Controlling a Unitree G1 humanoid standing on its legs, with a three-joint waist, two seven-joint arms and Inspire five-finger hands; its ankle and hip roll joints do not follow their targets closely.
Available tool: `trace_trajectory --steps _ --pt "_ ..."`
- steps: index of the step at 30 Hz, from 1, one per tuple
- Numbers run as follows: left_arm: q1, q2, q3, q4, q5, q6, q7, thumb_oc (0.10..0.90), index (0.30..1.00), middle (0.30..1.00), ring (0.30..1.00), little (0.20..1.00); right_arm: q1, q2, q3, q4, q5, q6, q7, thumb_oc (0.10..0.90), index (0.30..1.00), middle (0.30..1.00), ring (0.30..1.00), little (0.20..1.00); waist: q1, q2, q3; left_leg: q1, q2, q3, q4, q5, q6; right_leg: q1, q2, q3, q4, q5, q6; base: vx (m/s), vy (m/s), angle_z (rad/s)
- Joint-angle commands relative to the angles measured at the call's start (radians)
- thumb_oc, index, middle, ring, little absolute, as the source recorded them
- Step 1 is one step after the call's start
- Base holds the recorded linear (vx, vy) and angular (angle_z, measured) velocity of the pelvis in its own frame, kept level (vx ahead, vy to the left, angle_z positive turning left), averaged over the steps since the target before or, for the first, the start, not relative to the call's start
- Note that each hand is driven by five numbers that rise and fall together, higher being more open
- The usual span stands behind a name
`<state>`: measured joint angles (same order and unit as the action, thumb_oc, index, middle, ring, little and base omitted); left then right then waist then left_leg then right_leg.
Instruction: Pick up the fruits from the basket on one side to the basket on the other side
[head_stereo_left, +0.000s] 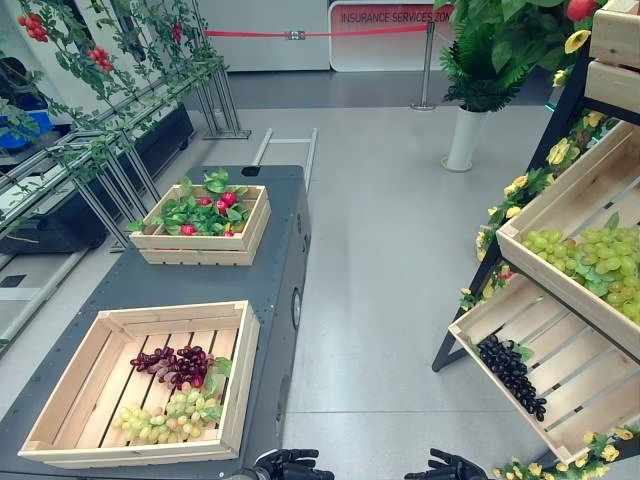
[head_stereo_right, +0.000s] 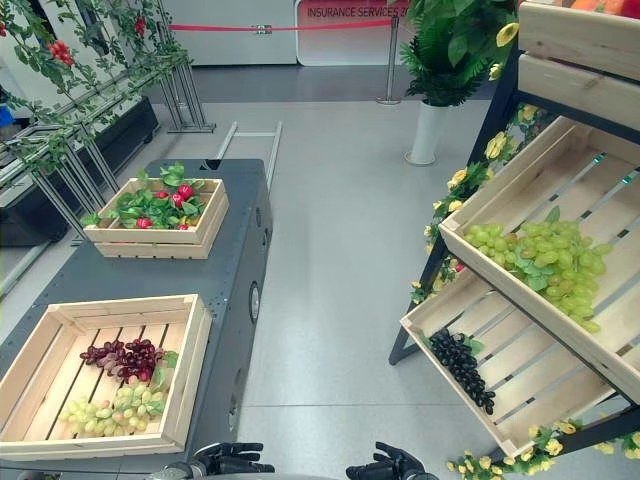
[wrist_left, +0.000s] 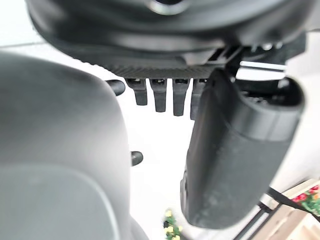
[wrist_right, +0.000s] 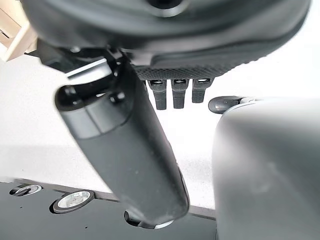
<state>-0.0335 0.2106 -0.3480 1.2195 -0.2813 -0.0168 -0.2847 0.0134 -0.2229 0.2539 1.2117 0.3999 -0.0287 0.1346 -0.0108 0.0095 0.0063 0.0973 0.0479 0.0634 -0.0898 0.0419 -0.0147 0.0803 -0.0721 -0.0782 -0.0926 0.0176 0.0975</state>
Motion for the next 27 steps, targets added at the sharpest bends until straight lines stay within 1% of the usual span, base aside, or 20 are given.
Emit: trace_trajectory --steps 1,12,15,17,22,27 --pt "-0.074 -0.016 0.003 0.048 -0.025 -0.064 -0.014 0.800 0.900 0.900 0.900 0.900 -0.069 0.024 0.037 0.028 0.022 -0.054 -0.006 0.800 0.900 0.900 0.900 0.900 0.011 -0.021 0.006 -0.017 -0.067 -0.053 0.014 -0.040 0.049 -0.006 0.034 0.003 0.025 0.012 -0.047 0.00 0.000 0.00" --pt "-0.069 -0.021 0.005 0.063 -0.006 -0.042 -0.025 0.800 0.900 0.900 0.900 0.900 -0.066 0.027 0.037 0.038 0.016 -0.059 -0.011 0.800 0.900 0.900 0.900 0.900 0.006 -0.021 0.003 -0.012 -0.061 -0.042 0.006 -0.037 0.045 -0.003 0.038 -0.002 0.017 0.014 -0.047 0.00 -0.014 0.00" --pt "-0.066 -0.018 0.008 0.058 -0.018 -0.061 -0.030 0.800 0.900 0.900 0.900 0.900 -0.065 0.027 0.040 0.036 0.018 -0.056 -0.011 0.800 0.900 0.900 0.900 0.900 0.007 -0.021 0.003 -0.015 -0.057 -0.041 0.004 -0.031 0.043 -0.002 0.041 -0.004 0.015 0.015 -0.049 0.00 -0.060 -0.01" --pt "-0.063 -0.017 0.009 0.054 -0.023 -0.056 -0.024 0.800 0.900 0.900 0.900 0.900 -0.065 0.027 0.040 0.038 0.037 -0.052 -0.008 0.800 0.900 0.900 0.900 0.900 0.007 -0.020 0.004 -0.018 -0.053 -0.042 0.003 -0.028 0.041 -0.005 0.044 -0.005 0.014 0.015 -0.051 0.00 -0.084 -0.01" --pt "-0.055 -0.013 0.017 0.045 -0.055 -0.089 -0.027 0.800 0.900 0.900 0.900 0.900 -0.069 0.028 0.046 0.032 0.020 -0.051 -0.003 0.800 0.900 0.900 0.900 0.900 0.012 -0.018 0.011 -0.029 -0.043 -0.046 0.003 -0.014 0.032 -0.010 0.052 -0.015 0.017 0.011 -0.056 0.00 -0.090 0.01" --pt "-0.058 -0.009 0.011 0.016 -0.072 -0.119 -0.014 0.800 0.900 0.900 0.900 0.900 -0.077 0.019 0.050 0.022 0.011 -0.024 -0.030 0.800 0.900 0.900 0.900 0.900 0.021 -0.017 0.033 -0.054 -0.029 -0.047 0.015 0.003 0.016 -0.023 0.060 -0.032 0.028 0.002 -0.066 -0.03 -0.107 0.06"
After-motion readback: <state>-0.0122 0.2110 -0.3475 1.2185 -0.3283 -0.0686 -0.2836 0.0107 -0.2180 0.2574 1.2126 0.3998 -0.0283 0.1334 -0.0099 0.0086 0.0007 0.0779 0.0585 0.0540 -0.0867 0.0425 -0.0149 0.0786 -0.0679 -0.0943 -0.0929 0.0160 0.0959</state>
